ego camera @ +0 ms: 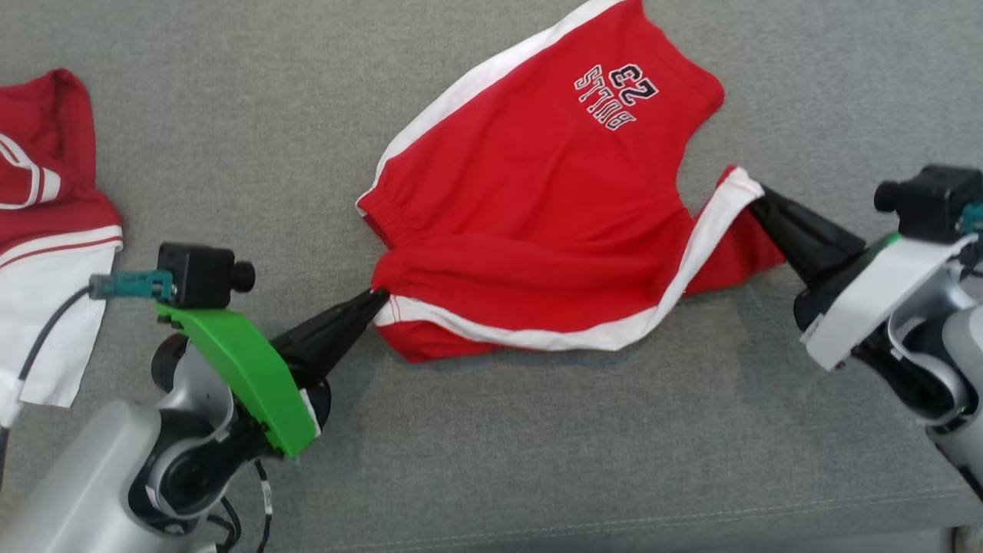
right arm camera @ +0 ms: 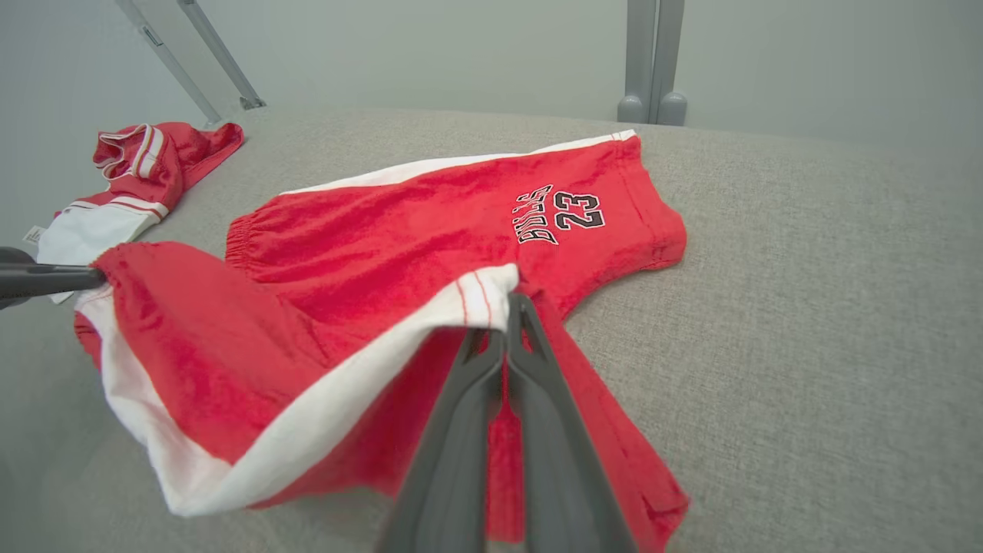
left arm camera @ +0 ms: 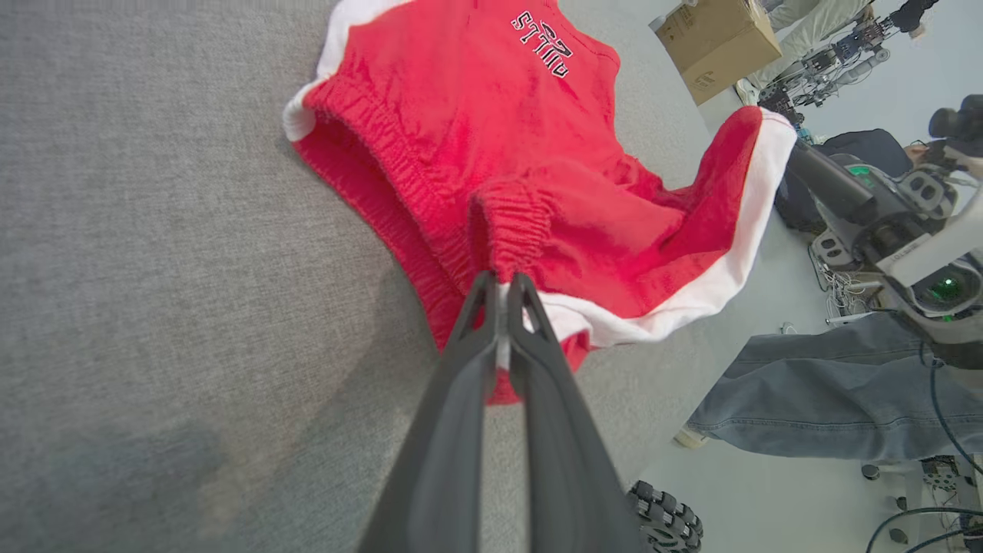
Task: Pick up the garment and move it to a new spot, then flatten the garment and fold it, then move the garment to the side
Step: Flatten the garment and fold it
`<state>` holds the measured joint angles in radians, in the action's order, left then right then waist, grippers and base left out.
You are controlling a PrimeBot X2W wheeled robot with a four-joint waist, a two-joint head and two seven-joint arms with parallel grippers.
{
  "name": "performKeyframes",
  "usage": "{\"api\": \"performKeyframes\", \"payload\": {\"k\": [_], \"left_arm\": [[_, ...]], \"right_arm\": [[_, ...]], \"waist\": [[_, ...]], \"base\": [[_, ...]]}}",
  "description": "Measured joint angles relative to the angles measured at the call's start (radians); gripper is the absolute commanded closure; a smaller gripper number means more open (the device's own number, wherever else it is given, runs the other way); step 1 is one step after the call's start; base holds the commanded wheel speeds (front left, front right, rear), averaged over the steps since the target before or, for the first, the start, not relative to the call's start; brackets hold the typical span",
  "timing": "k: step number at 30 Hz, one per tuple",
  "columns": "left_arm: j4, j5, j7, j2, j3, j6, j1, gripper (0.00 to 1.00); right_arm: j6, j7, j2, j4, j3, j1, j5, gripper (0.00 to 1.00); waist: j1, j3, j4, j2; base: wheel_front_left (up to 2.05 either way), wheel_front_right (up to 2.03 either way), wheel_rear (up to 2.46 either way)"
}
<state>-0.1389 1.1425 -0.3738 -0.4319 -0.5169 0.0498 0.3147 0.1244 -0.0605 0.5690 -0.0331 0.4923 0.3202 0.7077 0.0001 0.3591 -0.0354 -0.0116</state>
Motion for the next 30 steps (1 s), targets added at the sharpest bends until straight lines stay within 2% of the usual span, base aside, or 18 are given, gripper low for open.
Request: {"api": "performKeyframes", "payload": {"k": [7, 14, 21, 30], "left_arm": [[-0.005, 0.026, -0.080, -0.001, 0.056, -0.065, 0.157, 1.00], [-0.001, 0.038, -0.119, -0.001, 0.105, -0.115, 0.253, 1.00], [0.001, 0.050, -0.137, 0.003, 0.131, -0.133, 0.323, 1.00], [0.037, 0.050, -0.136, 0.028, 0.133, -0.133, 0.391, 1.00]], "right_arm": [[0.000, -0.107, 0.010, 0.035, -0.005, 0.207, 0.035, 1.00], [0.000, -0.182, 0.048, 0.084, -0.018, 0.376, 0.030, 1.00], [0.000, -0.236, 0.060, 0.103, 0.001, 0.513, 0.023, 1.00], [0.000, -0.245, 0.059, 0.169, 0.039, 0.635, 0.006, 1.00]], "waist": [[0.0000, 0.090, 0.044, 0.0000], [0.0001, 0.187, 0.075, 0.0000], [0.0001, 0.284, 0.094, 0.0000], [0.0001, 0.386, 0.106, 0.0000]], "base": [[0.00, 0.00, 0.00], [0.00, 0.00, 0.00], [0.00, 0.00, 0.00], [0.00, 0.00, 0.00]]}}
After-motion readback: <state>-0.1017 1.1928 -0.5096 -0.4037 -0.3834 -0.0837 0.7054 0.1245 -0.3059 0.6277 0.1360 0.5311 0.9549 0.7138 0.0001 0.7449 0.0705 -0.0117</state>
